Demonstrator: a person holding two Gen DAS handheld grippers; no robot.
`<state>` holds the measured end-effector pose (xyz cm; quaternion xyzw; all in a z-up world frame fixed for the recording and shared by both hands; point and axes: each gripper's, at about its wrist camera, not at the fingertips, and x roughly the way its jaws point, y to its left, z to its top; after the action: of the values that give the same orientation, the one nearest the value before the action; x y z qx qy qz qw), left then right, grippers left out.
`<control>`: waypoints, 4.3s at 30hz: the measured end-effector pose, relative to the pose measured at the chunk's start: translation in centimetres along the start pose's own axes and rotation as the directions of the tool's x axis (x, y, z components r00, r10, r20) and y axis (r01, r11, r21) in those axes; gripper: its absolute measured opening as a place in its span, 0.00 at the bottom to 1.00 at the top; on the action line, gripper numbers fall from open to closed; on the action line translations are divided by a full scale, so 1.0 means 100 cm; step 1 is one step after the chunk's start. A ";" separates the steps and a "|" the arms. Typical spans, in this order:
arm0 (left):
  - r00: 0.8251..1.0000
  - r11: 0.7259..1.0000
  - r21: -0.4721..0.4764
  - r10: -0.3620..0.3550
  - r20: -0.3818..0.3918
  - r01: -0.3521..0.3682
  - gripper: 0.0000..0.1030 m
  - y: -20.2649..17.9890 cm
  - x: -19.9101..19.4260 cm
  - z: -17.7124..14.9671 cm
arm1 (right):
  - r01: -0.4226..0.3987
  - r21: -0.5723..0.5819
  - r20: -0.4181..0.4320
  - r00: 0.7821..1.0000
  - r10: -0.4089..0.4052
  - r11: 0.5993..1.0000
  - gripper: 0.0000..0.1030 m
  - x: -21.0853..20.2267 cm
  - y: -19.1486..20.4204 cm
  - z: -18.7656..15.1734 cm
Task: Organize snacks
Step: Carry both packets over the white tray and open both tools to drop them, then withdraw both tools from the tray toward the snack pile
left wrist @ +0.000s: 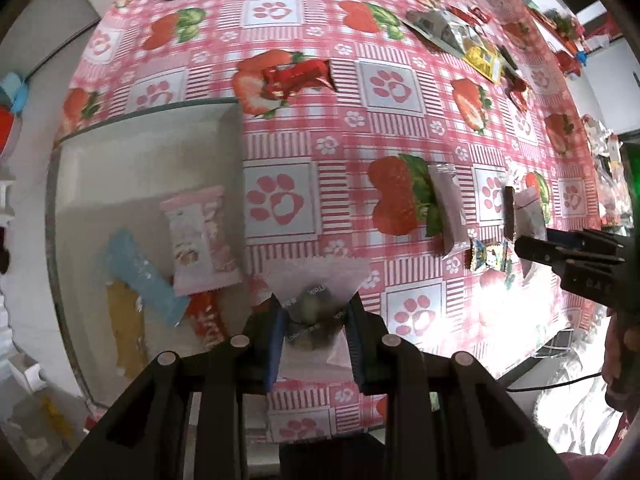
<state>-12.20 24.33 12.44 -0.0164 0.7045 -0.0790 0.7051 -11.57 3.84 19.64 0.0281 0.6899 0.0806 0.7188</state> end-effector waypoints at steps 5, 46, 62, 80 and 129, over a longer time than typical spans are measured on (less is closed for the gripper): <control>0.999 0.998 -0.053 0.027 0.026 -0.026 0.30 0.017 -0.012 -0.006 | 0.015 -0.061 0.004 1.000 -0.015 0.998 0.40 0.000 0.035 0.009; 0.990 0.932 -0.346 0.136 0.048 -0.111 0.30 0.173 -0.001 0.004 | 0.067 -0.495 -0.022 0.996 -0.090 0.866 0.40 0.058 0.301 0.093; 0.993 0.929 -0.355 0.121 0.009 -0.110 0.30 0.182 0.022 0.010 | 0.057 -0.492 -0.056 0.994 -0.097 0.869 0.40 0.088 0.329 0.110; 0.984 0.930 -0.327 0.177 -0.002 -0.167 0.80 0.164 0.023 0.004 | -0.008 -0.438 -0.081 0.996 -0.031 0.899 0.92 0.075 0.318 0.108; 0.992 0.965 -0.229 0.127 -0.018 -0.128 0.80 0.090 0.003 0.027 | 0.151 -0.022 0.005 0.988 -0.151 0.988 0.92 0.080 0.122 0.258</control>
<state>-8.76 32.96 10.91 -0.0525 0.7095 0.0486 0.7010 13.49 18.91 14.83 -0.0321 0.6879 0.0334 0.7243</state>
